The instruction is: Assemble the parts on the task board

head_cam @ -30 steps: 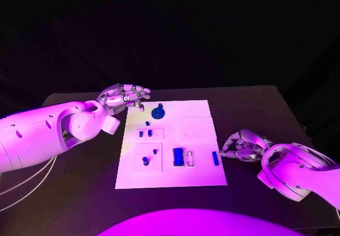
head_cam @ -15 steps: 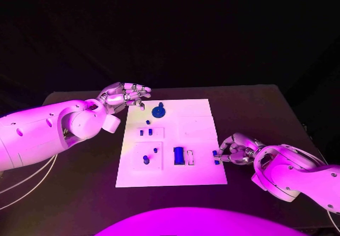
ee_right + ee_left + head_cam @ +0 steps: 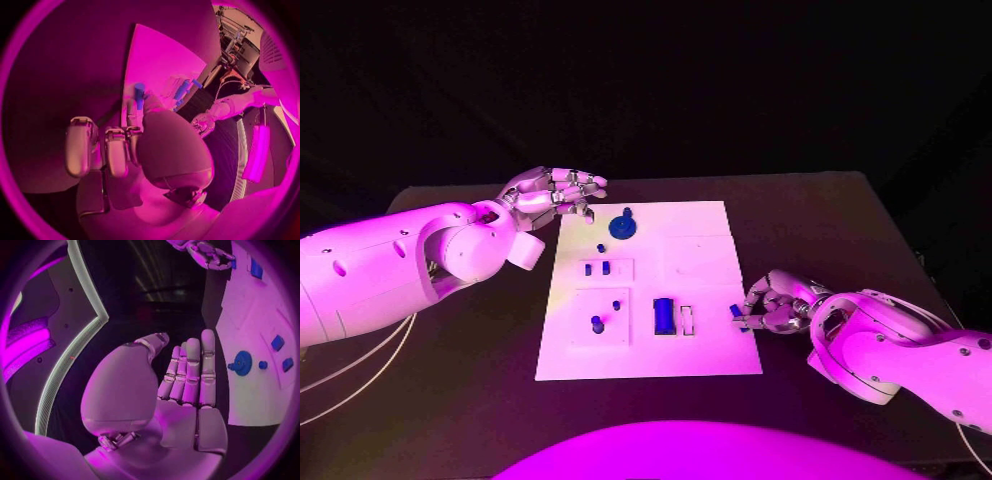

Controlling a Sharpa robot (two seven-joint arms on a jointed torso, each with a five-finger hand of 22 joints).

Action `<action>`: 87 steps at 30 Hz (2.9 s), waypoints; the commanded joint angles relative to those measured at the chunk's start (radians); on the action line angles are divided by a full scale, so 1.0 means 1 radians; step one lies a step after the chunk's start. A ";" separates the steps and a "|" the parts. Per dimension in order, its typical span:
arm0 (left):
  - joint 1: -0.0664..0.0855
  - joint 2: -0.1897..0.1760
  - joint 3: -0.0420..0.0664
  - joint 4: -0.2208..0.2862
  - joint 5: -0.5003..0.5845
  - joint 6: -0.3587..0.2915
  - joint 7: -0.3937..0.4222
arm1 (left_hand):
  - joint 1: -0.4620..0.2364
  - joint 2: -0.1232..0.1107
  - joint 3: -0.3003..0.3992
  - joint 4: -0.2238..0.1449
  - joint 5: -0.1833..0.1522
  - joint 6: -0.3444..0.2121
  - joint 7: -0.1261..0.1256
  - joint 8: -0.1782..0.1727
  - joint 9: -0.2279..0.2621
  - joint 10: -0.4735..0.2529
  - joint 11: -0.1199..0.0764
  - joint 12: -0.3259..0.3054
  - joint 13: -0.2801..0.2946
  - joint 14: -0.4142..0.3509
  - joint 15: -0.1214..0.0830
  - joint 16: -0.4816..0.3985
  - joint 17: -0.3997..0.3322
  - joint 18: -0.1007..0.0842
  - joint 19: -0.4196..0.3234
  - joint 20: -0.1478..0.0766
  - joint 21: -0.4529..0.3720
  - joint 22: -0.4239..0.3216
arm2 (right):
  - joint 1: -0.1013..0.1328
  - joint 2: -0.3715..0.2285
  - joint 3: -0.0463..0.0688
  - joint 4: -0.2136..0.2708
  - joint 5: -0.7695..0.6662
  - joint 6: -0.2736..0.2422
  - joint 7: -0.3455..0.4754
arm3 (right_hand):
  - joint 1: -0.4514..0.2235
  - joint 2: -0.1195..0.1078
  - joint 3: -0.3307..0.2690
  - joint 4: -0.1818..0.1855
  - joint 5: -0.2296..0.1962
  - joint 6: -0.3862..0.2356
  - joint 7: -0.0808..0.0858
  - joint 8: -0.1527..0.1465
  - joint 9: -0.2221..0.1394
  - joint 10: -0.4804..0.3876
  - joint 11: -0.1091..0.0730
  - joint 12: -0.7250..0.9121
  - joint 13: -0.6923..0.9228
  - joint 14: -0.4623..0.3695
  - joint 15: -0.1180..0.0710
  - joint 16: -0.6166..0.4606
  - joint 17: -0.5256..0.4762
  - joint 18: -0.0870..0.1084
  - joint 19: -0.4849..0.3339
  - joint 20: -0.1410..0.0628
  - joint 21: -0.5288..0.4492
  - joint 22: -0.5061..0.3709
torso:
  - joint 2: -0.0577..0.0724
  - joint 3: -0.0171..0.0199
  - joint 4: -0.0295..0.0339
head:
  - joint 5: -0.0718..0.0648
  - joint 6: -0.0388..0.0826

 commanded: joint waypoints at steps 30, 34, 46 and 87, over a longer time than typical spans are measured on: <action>0.000 0.002 0.001 0.005 -0.001 0.017 0.010 | 0.002 0.002 -0.006 0.008 0.005 -0.010 0.000 0.002 -0.002 -0.005 0.002 0.005 -0.002 -0.006 0.000 -0.005 -0.001 0.014 0.009 0.000 -0.006 -0.002 | -0.009 0.030 -0.005 -0.006 -0.093 -0.029 -0.012 | 0.111 -0.070 0.349 -0.012 0.003 0.063 -0.031 -0.009 0.003 0.075 -0.031 0.012 0.219 0.096 -0.027 0.000 0.222 -0.009 0.038 -0.020 0.015 0.175 | -0.001 -0.0006 -0.0002 | -0.003 0.007; 0.000 0.002 0.001 0.006 -0.001 0.017 0.010 | 0.002 0.002 -0.006 0.008 0.005 -0.010 0.000 0.002 -0.002 -0.005 0.002 0.005 -0.002 -0.006 0.000 -0.005 -0.001 0.014 0.009 0.000 -0.006 -0.002 | 0.007 0.027 -0.004 0.011 -0.010 -0.087 0.029 | 0.102 -0.080 0.400 -0.033 0.003 0.064 -0.036 -0.002 0.012 0.087 -0.035 0.029 0.234 0.094 -0.031 -0.002 0.213 -0.006 0.034 -0.024 0.000 0.171 | 0.000 -0.0017 0.0003 | -0.005 0.007; 0.000 0.003 0.001 0.007 0.001 0.019 0.010 | 0.003 0.003 -0.006 0.009 0.005 -0.010 0.000 0.003 -0.002 -0.005 0.002 0.005 -0.002 -0.006 0.000 -0.004 -0.001 0.014 0.009 0.000 -0.007 -0.003 | 0.024 0.072 -0.004 0.037 0.284 -0.096 0.055 | 0.022 -0.098 0.464 -0.040 -0.001 0.058 -0.034 0.007 0.030 0.086 -0.034 0.027 0.233 0.094 -0.030 -0.003 0.210 -0.004 0.030 -0.024 -0.017 0.168 | 0.000 -0.0006 -0.0003 | -0.006 0.005; 0.000 -0.004 0.001 0.007 0.005 0.019 -0.015 | -0.019 0.014 -0.011 0.036 0.007 -0.013 0.001 0.007 -0.003 -0.008 0.003 0.006 -0.004 -0.005 0.002 -0.003 0.000 0.014 0.011 0.003 -0.016 -0.008 | 0.006 0.199 -0.004 -0.051 0.264 0.042 -0.019 | -0.175 -0.109 0.432 0.002 -0.006 0.058 -0.027 0.020 0.053 0.076 -0.027 0.008 0.219 0.090 -0.025 -0.008 0.193 0.003 0.020 -0.019 -0.059 0.158 | 0.000 0.0002 -0.0010 | -0.009 -0.005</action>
